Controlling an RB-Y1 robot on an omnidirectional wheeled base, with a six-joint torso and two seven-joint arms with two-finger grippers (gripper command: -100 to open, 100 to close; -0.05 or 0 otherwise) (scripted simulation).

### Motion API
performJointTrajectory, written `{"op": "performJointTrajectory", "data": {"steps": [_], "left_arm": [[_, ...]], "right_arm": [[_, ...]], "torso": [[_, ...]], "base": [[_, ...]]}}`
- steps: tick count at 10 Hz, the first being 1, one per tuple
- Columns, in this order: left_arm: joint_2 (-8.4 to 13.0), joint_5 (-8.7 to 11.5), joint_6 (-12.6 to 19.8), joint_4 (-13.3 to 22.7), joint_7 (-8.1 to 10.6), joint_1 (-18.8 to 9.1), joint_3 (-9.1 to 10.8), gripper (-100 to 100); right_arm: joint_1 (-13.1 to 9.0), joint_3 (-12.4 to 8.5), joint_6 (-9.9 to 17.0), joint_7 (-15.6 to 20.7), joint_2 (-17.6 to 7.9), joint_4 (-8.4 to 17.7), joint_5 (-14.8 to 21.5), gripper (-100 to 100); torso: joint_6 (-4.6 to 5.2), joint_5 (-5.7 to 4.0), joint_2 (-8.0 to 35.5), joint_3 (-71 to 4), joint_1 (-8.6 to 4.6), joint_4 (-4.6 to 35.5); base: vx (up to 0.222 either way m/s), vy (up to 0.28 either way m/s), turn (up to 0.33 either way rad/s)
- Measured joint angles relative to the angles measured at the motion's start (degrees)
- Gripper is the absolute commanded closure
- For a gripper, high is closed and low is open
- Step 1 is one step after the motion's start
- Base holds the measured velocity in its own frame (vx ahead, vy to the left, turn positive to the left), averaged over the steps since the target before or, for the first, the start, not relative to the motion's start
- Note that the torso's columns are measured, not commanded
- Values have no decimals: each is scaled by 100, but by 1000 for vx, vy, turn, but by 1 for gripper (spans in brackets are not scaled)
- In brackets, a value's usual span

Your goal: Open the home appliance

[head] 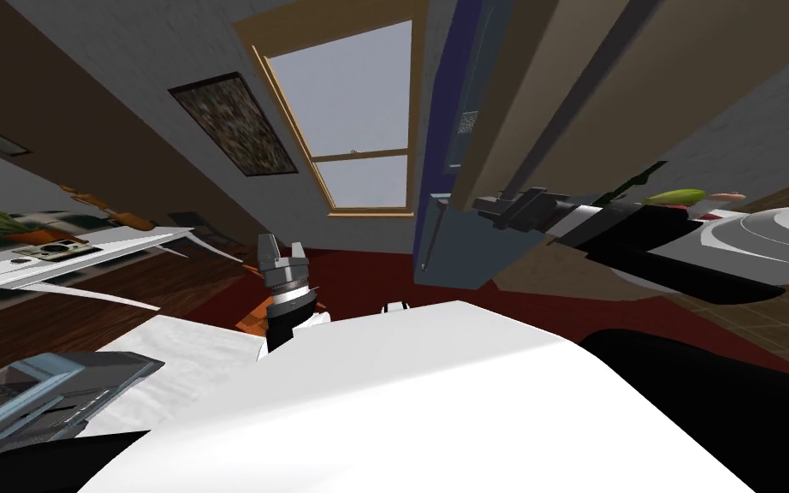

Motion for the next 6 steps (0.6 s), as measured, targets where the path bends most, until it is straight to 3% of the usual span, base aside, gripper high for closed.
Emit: {"op": "performJointTrajectory", "data": {"steps": [2,6], "left_arm": [[-1,0,0,0,0,1,-1,0],[0,0,0,-1,0,1,0,0]], "right_arm": [[-37,28,-105,-12,-62,-135,-27,100],[-155,112,-240,43,-99,-383,-100,100]], "torso": [[-3,9,-51,-33,29,-13],[-4,-12,-9,-6,-16,-12]], "base": [[-127,-115,34],[-182,-194,84]]}}
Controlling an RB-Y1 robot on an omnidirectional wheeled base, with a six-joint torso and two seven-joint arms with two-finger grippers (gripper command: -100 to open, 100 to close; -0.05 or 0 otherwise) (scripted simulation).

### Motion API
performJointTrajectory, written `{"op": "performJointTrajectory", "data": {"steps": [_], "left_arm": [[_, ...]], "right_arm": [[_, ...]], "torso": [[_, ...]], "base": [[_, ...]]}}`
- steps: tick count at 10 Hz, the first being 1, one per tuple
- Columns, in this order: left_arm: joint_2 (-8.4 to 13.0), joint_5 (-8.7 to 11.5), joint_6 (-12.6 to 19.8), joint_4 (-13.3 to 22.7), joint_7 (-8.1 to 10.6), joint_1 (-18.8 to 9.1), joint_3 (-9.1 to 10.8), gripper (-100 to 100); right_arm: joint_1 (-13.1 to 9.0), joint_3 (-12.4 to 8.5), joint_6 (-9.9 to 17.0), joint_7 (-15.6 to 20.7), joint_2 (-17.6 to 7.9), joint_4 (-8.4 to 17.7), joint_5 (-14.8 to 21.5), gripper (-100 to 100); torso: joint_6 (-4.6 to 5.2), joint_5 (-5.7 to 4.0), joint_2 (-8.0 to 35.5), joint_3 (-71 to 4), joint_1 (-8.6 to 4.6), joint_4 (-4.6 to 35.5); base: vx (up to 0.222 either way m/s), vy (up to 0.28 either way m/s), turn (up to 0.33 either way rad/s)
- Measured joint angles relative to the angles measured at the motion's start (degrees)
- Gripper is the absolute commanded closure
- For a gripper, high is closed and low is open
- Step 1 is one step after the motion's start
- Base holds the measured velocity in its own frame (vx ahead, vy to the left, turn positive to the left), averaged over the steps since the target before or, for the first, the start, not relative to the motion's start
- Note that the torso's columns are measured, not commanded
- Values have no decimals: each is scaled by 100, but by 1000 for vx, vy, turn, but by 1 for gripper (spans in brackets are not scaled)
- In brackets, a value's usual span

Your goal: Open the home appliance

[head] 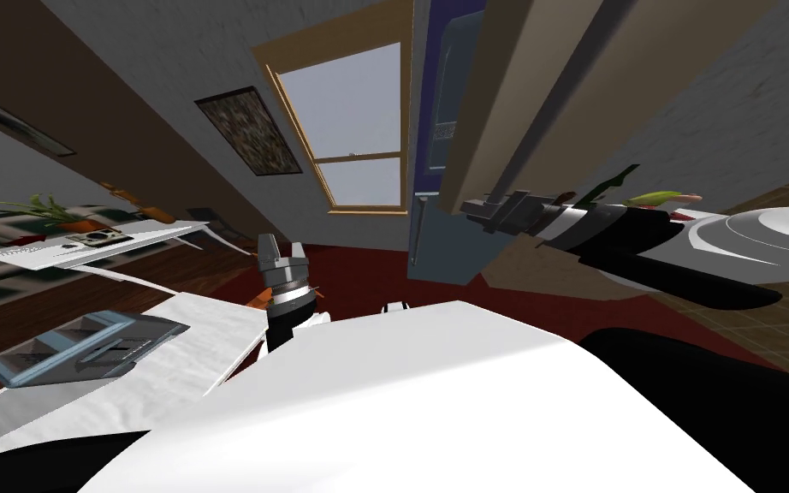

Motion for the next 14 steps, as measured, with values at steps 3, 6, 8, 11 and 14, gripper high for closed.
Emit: {"op": "performJointTrajectory", "data": {"steps": [3,6,8,11,14], "left_arm": [[0,0,0,0,0,0,0,0],[1,0,0,1,0,0,1,0],[1,0,0,1,0,0,1,0],[0,0,0,0,0,1,0,0],[0,0,0,0,0,1,0,0]], "right_arm": [[-68,25,-163,32,-30,-260,-79,100],[-197,112,-260,111,-17,-484,-142,100],[-284,121,-382,135,-30,-622,-216,100],[-314,173,-501,157,-34,-666,-255,100],[-422,234,-683,221,-80,-705,-329,100]], "torso": [[14,-3,-8,-11,-13,6],[3,-6,9,10,-12,5],[0,7,11,12,26,5],[-19,28,-45,-33,56,-13],[-4,0,3,0,-2,2]], "base": [[-186,-205,74],[-249,-247,103],[-214,-215,54],[-96,-139,91],[-149,-200,103]]}}
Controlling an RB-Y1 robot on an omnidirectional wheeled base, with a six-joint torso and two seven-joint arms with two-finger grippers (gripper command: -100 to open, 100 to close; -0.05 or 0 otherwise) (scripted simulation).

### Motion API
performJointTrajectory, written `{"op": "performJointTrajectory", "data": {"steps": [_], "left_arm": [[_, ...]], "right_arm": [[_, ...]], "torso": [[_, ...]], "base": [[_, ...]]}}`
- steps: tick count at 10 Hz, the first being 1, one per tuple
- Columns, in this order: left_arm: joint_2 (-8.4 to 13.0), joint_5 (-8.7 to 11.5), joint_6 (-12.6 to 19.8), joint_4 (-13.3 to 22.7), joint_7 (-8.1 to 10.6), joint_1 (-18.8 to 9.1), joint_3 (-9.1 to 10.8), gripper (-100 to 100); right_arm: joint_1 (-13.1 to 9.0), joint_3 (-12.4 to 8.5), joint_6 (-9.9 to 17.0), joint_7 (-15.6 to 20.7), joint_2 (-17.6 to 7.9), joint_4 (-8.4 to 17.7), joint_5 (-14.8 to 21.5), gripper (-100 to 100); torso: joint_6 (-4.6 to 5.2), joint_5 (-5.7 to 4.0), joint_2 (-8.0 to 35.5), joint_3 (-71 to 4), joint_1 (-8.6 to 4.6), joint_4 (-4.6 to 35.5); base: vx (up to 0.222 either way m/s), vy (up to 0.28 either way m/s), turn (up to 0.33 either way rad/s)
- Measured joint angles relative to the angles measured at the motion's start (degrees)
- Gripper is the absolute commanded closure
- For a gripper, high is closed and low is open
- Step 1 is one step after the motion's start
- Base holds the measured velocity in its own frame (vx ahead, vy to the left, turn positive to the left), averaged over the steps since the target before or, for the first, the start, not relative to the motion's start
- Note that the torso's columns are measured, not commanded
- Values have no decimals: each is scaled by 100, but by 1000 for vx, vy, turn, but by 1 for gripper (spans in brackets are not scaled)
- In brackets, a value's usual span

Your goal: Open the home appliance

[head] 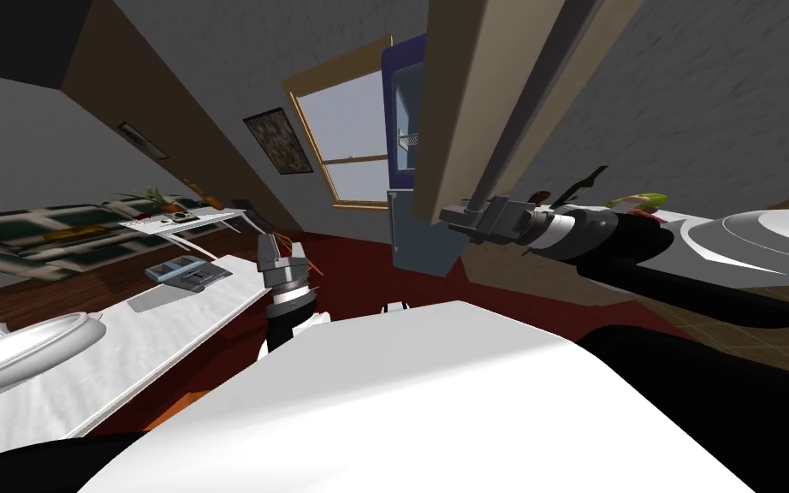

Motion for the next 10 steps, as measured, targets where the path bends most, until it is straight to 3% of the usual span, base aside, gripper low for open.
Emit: {"op": "performJointTrajectory", "data": {"steps": [6,7,10], "left_arm": [[0,0,0,0,0,0,0,0],[0,0,0,0,0,1,0,0],[-2,0,-1,-1,0,3,-1,0]], "right_arm": [[-264,173,-539,146,-67,-6,-197,100],[-288,181,-599,163,-65,-9,-215,-100],[-318,-248,-572,-146,-397,102,-409,-100]], "torso": [[-3,8,-26,-27,7,-2],[4,7,-26,-22,15,-3],[-18,33,-55,-36,90,-21]], "base": [[-158,-218,113],[-63,-83,-81],[23,20,-77]]}}
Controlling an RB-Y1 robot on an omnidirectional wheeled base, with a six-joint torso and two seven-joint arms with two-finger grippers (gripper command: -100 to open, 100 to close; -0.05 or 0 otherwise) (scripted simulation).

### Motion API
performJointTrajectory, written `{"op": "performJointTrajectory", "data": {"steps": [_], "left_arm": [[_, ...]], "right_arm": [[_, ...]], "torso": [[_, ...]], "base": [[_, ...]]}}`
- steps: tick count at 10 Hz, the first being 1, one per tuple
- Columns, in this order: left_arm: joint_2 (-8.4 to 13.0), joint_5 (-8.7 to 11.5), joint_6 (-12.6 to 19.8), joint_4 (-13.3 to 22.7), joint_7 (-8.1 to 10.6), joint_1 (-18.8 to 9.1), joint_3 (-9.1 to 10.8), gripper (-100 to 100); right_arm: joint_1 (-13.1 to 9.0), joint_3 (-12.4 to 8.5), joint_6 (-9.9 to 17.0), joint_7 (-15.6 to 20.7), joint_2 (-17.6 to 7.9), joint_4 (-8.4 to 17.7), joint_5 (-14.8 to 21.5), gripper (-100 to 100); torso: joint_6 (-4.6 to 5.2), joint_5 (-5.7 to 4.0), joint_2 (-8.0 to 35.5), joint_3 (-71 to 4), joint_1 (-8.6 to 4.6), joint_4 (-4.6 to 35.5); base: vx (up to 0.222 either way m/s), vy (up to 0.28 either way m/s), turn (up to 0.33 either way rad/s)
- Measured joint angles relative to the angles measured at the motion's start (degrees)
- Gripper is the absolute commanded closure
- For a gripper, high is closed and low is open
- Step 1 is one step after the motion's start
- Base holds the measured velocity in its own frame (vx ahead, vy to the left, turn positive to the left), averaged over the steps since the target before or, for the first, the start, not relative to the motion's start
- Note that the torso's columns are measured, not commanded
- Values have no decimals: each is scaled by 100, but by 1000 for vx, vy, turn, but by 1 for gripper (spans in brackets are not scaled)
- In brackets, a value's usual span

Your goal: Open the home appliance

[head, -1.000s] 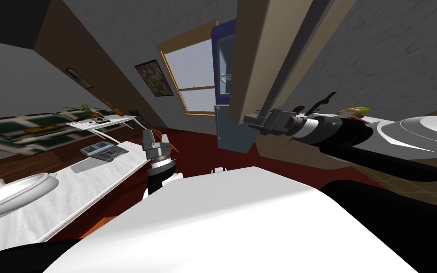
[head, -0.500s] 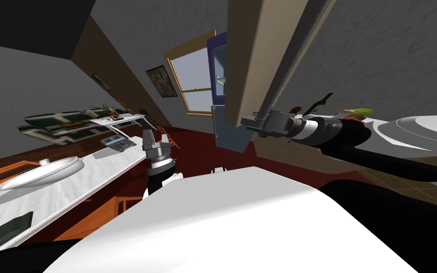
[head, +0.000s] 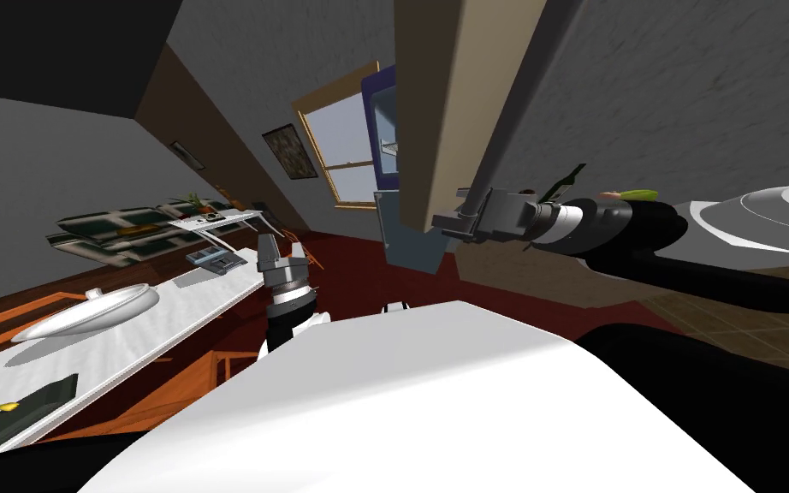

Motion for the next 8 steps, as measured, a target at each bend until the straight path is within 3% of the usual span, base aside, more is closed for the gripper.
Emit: {"op": "performJointTrajectory", "data": {"steps": [4,6,8], "left_arm": [[0,0,0,0,0,0,0,0],[1,0,0,0,0,0,1,0],[0,0,0,0,0,0,0,0]], "right_arm": [[27,-364,-10,-300,-347,18,-162,-100],[104,-667,46,-527,-560,-35,-245,-100],[108,-726,-36,-566,-601,1,-282,-100]], "torso": [[16,5,92,20,-63,72],[16,40,123,5,-33,117],[17,50,122,-9,-19,129]], "base": [[10,16,-45],[-5,-6,-47],[0,1,-31]]}}
